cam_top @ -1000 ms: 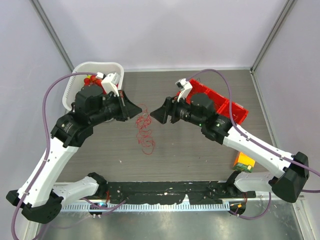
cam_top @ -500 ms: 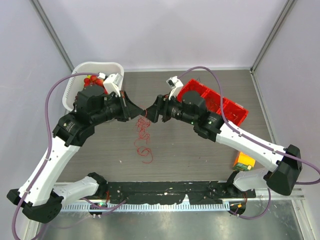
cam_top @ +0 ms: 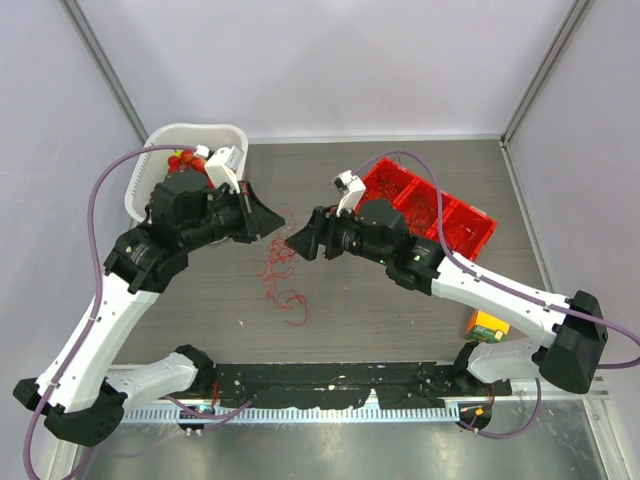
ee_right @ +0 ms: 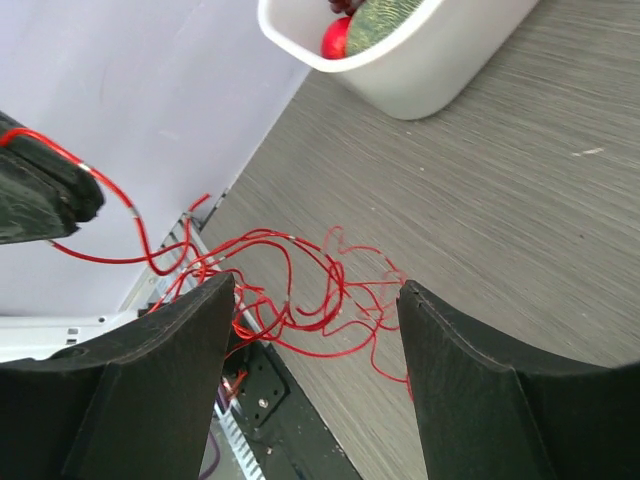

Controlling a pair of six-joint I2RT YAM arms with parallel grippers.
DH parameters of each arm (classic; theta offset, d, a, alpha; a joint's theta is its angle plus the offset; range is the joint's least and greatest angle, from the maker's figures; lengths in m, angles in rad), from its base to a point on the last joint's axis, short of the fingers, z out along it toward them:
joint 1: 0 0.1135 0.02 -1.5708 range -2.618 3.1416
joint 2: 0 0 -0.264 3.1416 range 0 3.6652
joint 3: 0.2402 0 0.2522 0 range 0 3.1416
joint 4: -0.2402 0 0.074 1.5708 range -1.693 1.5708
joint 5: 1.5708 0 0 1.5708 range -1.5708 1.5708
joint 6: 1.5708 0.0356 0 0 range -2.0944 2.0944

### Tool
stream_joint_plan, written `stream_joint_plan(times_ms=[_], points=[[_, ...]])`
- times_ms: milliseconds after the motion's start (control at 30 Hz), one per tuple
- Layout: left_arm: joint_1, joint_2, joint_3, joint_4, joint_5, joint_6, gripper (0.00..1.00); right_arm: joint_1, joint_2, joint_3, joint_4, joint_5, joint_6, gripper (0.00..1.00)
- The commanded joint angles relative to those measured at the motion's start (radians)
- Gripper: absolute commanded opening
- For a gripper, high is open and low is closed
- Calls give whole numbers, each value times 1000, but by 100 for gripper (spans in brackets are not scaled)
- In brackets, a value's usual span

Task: Untangle the cables
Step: Untie the cable.

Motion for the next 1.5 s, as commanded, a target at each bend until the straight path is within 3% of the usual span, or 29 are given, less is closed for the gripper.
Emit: stream_joint_plan(times_ms=[0,267,467,567,667,867,1100,1233,1333,1467], points=[[4,-4,54,10,15,5,0,24,21,31,132,-65,33,71],[4,-18,28,93,118,-42,0,44,116,15,296,-105,99,69],[4,-9,98,213,202,-90,0,58,202,-216,437,-30,162,63],[4,-10,141,257,226,-119,0,18,280,-266,402,43,156,62],[4,-14,254,187,168,-82,0,-48,305,-326,373,33,165,61],[4,-33,374,104,-35,-22,0,-117,202,-350,235,104,61,63],[4,-24,409,159,-57,-39,0,-125,95,-274,34,168,-68,67],[4,-15,432,194,-54,-45,0,-117,-8,-228,-34,34,-191,70],[6,2,462,190,-44,-44,0,-44,-82,-170,-43,5,-301,72],[4,8,469,201,-43,-50,0,-2,-142,-78,-45,-51,-340,73]])
